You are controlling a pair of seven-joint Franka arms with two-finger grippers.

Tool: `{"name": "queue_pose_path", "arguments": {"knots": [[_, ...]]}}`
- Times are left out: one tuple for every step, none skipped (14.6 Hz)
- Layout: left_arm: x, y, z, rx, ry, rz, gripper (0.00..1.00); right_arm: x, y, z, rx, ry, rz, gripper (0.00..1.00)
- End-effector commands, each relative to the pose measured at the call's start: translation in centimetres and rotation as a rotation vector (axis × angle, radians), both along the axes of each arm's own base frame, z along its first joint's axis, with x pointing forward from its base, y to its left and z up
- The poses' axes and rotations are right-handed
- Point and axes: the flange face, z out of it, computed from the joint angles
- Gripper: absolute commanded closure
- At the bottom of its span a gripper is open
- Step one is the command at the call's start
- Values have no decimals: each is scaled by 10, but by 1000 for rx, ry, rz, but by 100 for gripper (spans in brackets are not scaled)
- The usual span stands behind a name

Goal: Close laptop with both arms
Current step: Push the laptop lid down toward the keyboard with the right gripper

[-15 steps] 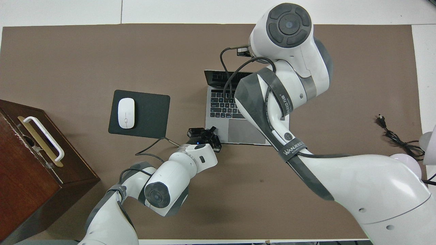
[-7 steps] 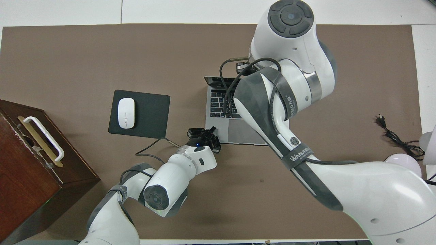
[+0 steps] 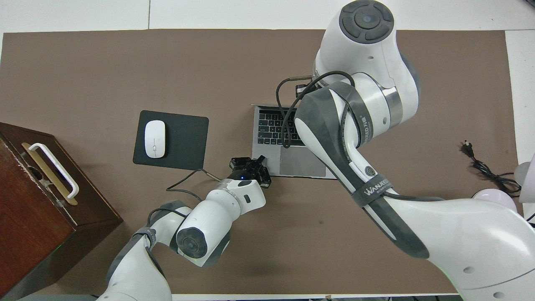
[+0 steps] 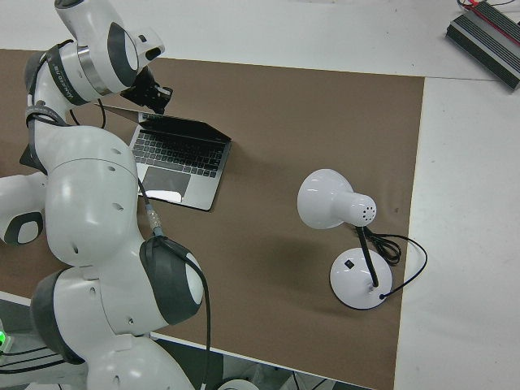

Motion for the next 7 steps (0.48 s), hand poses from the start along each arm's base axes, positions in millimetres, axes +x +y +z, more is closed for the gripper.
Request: {"name": "queue_pose_path", "arguments": {"knots": [[1, 25, -41, 76, 49, 13, 100, -20, -12, -21, 36, 13, 16, 100], [1, 26, -42, 78, 51, 12, 100, -22, -12, -25, 34, 20, 18, 100], [1, 27, -43, 84, 50, 7, 100, -23, -12, -28, 33, 26, 19, 100], [3, 30, -44, 87, 50, 11, 100, -25, -11, -32, 31, 29, 21, 100], [3, 33, -45, 89, 52, 14, 100, -26, -11, -38, 31, 29, 21, 100], [2, 34, -46, 93, 55, 13, 100, -27, -11, -44, 32, 28, 22, 100], [2, 35, -47, 96, 55, 11, 100, -28, -10, -49, 37, 15, 22, 100]]}}
